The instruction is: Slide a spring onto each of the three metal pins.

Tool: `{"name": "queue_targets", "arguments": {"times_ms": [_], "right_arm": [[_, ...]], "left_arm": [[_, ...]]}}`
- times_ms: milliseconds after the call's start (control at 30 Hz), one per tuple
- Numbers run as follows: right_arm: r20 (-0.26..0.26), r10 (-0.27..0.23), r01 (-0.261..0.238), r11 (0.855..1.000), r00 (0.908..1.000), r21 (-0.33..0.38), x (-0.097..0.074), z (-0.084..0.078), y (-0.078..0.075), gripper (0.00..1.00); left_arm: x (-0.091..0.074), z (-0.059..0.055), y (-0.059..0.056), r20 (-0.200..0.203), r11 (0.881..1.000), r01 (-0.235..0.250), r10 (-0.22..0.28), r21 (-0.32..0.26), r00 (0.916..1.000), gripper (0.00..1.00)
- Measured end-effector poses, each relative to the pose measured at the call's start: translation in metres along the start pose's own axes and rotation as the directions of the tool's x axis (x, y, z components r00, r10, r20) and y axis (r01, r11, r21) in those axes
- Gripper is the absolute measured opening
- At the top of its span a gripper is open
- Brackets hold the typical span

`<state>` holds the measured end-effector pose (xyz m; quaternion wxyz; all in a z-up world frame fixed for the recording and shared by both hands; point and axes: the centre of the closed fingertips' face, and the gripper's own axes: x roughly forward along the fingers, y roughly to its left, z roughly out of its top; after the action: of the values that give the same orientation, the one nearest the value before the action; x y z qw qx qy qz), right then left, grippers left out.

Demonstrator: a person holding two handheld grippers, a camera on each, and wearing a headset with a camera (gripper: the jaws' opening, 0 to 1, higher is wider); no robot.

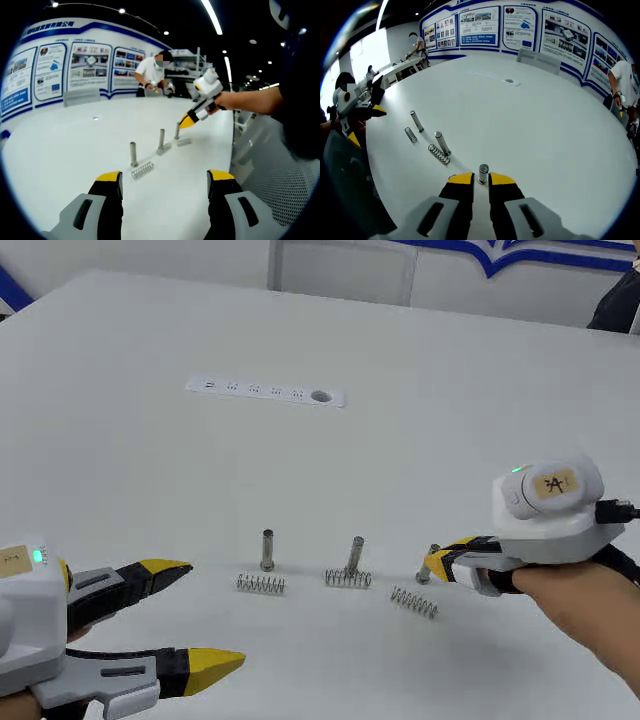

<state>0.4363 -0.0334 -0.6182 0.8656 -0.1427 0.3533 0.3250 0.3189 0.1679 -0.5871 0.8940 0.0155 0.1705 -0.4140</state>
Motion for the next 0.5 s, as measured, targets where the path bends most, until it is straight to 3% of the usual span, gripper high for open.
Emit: {"name": "queue_targets", "arguments": {"times_ms": [267,500], "right_arm": [[-0.013,0.015,-0.015,1.000,0.9998,-0.015,-0.002,-0.008,0.003,0.13],[-0.038,0.058,-0.060,0.997,0.9976,-0.053,-0.001,-0.017,0.014,0.15]], "left_arm": [[0.001,-0.001,-0.001,-0.006,1.000,0.009,-0.009,0.000,0.9999,0.70],[0.001,-0.002,-0.001,-0.008,1.000,0.012,-0.012,-0.001,0.9999,0.70]]}}
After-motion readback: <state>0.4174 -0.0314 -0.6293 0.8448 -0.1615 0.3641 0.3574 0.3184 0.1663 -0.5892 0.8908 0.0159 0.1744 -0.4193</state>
